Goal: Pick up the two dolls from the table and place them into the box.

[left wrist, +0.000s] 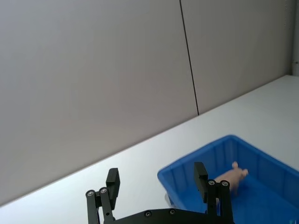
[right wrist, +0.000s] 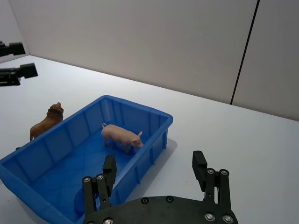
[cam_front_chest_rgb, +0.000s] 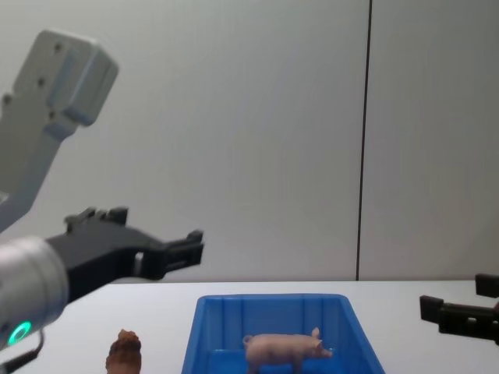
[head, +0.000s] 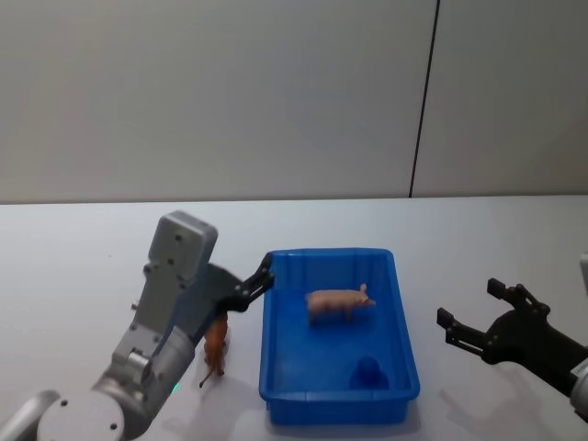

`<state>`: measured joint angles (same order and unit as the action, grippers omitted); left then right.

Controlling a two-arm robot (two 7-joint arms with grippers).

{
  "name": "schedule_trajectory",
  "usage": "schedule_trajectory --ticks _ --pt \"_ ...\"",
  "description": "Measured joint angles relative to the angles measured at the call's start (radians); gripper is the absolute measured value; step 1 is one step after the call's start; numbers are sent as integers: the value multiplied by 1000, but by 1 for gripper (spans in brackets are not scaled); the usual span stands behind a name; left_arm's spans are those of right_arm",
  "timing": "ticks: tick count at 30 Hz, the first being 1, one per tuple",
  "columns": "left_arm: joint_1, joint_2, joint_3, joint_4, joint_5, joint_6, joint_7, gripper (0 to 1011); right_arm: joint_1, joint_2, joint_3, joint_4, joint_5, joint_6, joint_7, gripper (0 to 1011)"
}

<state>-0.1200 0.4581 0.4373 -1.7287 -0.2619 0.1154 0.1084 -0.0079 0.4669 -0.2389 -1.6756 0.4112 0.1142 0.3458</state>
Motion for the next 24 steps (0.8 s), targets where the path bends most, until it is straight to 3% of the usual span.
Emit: schedule_trajectory --ticks 14,24 --pt "75 48 -17 -6 -82 31 33 1001 -3 4 2 -1 2 -4 -2 1001" --pt "82 57 -31 40 -121 54 -14 1001 -4 4 3 -1 3 -5 -2 1001"
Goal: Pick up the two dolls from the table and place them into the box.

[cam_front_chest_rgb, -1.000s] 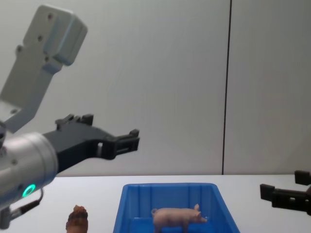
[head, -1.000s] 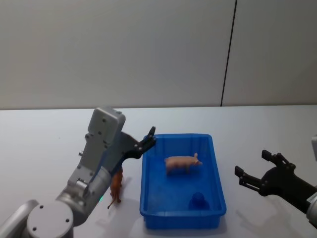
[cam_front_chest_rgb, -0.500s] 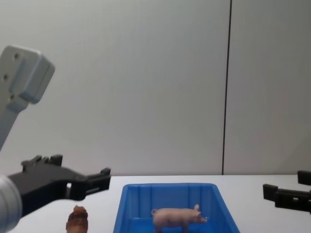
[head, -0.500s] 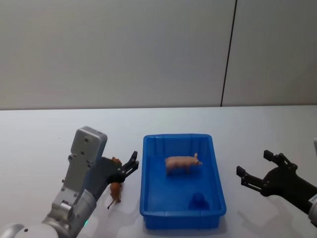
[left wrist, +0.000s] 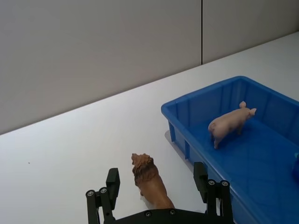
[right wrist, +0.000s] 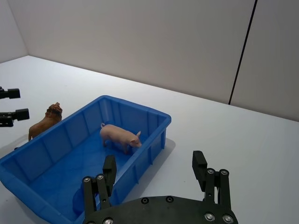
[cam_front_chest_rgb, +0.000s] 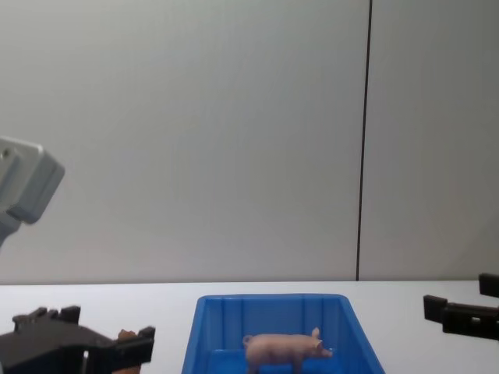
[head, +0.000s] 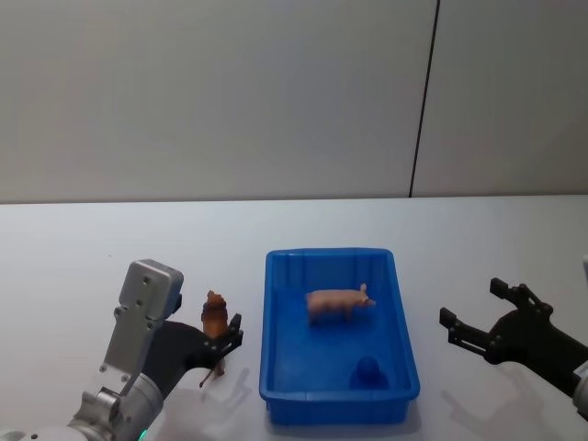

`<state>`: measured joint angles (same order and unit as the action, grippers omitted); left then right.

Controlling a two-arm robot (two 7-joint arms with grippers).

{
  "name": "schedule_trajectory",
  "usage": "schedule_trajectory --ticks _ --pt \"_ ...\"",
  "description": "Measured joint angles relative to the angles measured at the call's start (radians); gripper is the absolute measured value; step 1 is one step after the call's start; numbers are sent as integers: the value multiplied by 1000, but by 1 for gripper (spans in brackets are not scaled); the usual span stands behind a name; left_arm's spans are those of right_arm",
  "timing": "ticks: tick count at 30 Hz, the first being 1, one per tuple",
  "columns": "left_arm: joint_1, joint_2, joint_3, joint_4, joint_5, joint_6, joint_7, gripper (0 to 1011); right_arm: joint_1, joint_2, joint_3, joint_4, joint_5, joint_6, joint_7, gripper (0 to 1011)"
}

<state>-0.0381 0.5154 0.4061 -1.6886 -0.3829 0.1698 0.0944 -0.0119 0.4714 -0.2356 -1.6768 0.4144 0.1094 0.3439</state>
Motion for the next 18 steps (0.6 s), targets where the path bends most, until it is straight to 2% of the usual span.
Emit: schedule_trajectory --ticks 9,18 --pt "-18 -10 -10 71 -31 9 -68 1001 -1 1 0 0 0 -1 0 1001" --pt "-41 -31 -14 143 -49 2 -111 1001 -1 1 0 0 0 -1 0 1001"
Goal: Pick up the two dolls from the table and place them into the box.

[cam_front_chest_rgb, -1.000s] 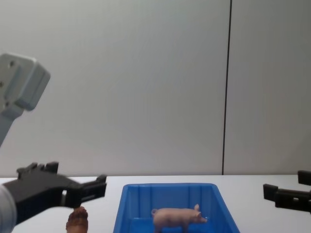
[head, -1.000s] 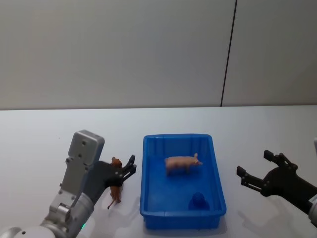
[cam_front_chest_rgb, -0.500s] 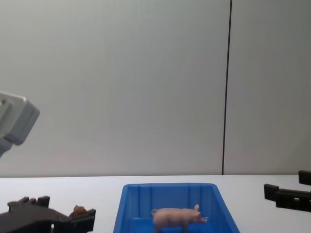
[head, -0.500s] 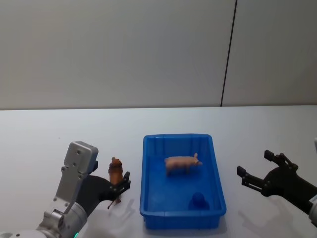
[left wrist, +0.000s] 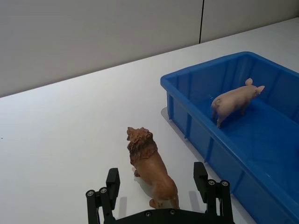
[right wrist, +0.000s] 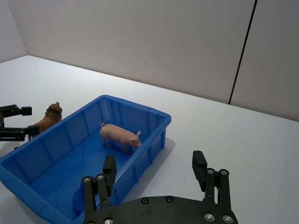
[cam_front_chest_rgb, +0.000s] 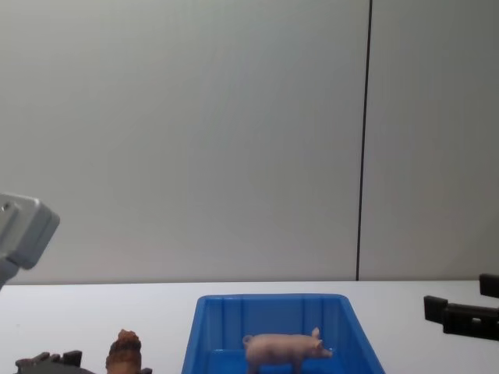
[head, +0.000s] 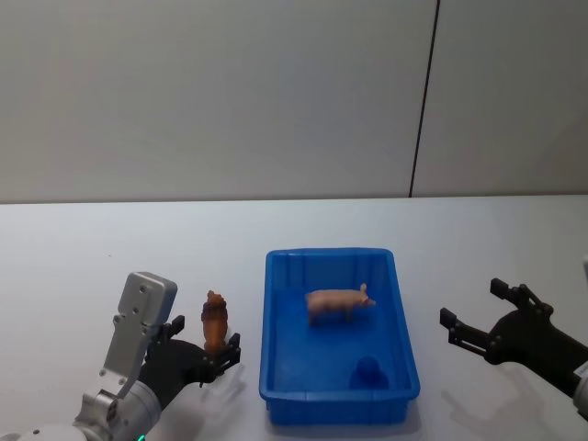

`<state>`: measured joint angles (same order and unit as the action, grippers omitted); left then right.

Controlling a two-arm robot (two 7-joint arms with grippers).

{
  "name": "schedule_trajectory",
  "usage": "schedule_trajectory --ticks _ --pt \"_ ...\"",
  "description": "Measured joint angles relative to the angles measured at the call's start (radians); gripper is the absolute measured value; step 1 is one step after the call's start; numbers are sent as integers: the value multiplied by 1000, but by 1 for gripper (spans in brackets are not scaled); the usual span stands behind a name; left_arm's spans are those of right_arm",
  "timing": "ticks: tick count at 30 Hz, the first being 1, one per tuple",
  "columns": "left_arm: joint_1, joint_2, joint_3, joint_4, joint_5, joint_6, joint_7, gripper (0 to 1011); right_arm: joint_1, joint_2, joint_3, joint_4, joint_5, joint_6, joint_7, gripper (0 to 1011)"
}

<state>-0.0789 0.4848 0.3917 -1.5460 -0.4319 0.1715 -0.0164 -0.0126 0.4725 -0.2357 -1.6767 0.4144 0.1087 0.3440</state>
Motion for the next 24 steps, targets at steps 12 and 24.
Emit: schedule_trajectory --ticks 12,24 --pt "-43 -36 -1 90 1 -6 -49 831 0 0 0 0 0 0 0 1001" --pt "-63 -52 -1 140 16 -12 -82 441 0 0 0 0 0 0 0 1001"
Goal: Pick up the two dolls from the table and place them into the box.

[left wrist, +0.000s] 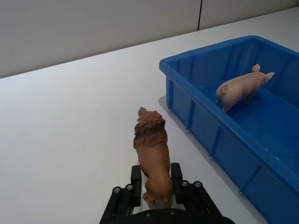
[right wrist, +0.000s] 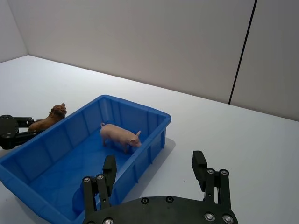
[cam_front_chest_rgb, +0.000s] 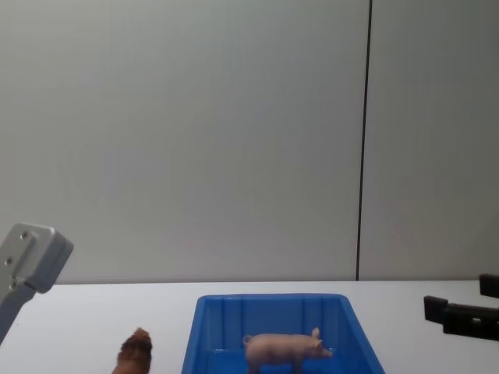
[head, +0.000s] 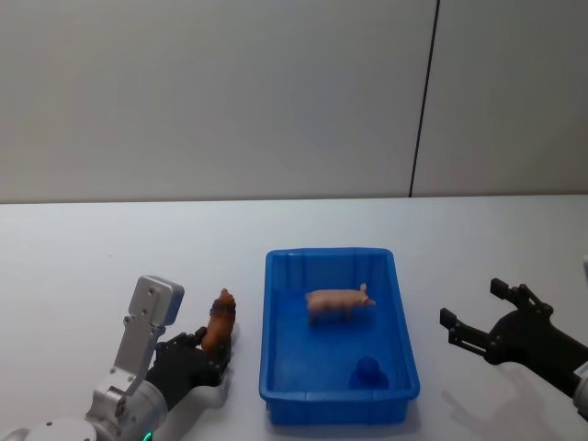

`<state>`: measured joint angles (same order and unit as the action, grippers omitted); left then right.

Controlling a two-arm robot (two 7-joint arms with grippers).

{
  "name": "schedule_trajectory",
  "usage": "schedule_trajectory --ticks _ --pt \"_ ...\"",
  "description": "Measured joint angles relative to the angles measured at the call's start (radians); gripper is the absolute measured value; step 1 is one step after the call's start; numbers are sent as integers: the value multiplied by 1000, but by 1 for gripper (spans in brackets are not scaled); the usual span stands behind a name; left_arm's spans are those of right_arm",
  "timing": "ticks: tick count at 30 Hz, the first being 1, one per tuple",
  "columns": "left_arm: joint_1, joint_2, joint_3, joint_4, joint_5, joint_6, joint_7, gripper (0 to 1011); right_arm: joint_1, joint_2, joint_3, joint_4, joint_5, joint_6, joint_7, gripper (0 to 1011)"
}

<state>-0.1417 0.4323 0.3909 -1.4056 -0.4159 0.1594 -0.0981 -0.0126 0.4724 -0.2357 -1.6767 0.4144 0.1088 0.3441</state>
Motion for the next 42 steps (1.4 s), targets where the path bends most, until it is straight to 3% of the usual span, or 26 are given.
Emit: schedule_trajectory --ticks 4,7,16,30,36,42 --pt "-1 -1 -1 5 3 -1 -4 342 0 0 0 0 0 0 0 1001" --pt "0 -1 -2 5 5 -2 -4 321 0 0 0 0 0 0 0 1001" --pt "8 7 -11 -21 14 -12 5 317 0 0 0 0 0 0 0 1001" --pt "8 21 -31 -116 52 -64 30 317 0 0 0 0 0 0 0 1001" --pt "-9 8 -28 -136 80 -78 3 317 0 0 0 0 0 0 0 1001" --pt "-39 -30 -8 -139 117 -84 -41 317 0 0 0 0 0 0 0 1001"
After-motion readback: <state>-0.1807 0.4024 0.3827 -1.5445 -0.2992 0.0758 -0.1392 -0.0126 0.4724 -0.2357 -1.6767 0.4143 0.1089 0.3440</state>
